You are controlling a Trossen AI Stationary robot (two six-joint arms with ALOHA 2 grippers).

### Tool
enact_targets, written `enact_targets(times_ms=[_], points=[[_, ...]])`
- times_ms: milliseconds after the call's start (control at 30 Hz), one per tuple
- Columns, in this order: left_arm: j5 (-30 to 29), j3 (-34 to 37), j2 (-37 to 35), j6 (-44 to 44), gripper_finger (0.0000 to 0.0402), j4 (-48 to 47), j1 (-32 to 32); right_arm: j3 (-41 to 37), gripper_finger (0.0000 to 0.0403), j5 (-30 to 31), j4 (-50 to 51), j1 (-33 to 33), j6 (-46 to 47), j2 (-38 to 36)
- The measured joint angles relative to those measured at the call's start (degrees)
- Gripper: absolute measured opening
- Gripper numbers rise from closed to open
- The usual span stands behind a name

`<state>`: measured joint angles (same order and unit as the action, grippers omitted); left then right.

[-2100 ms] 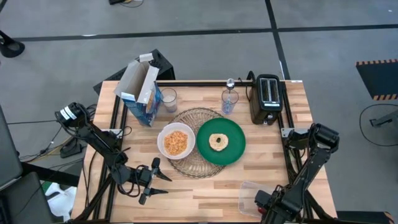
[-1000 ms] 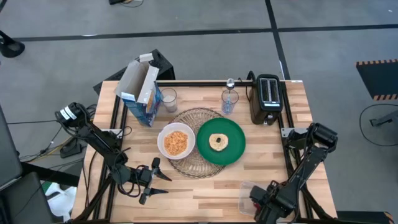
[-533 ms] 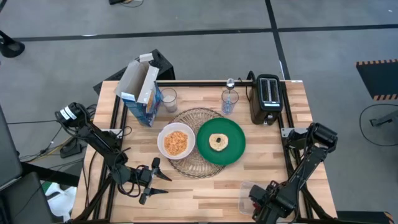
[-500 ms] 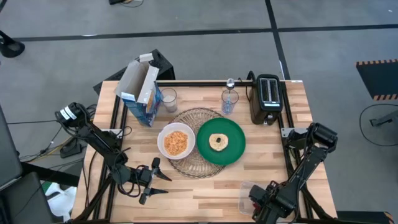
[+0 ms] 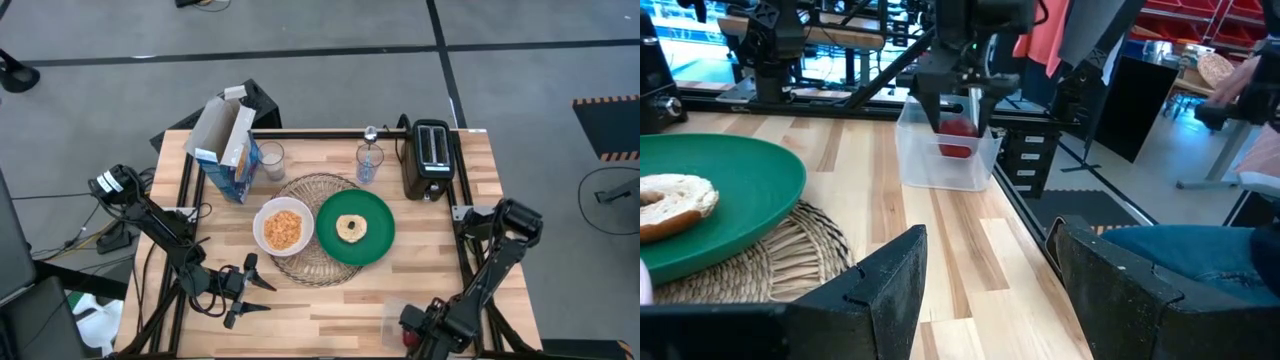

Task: Arrange a breakfast setting
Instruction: Put the apple on top of the brown placemat

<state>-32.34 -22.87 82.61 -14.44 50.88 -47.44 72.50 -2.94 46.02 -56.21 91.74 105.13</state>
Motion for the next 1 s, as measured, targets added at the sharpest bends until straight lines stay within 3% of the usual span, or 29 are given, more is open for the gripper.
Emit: enact_targets(times_ms=[200, 700, 1000], points=[[-0.01, 0.02, -0.02, -0.16, 0.0210, -0.01, -0.01, -2.43, 0.0390, -3.69, -1.01, 0.59, 0.92, 3.05], [0.03, 0.04, -0.04, -0.32, 0.0210, -0.18, 0.39, -2.00, 0.0388, -3.67, -0.80, 1.49, -0.60, 3.75], [0.00, 0.04, -0.04, -0.31, 0.0210, -0.18, 0.39, 1.28, 0.0314, -5.61, 4.98, 1.99, -2.63, 3.64]])
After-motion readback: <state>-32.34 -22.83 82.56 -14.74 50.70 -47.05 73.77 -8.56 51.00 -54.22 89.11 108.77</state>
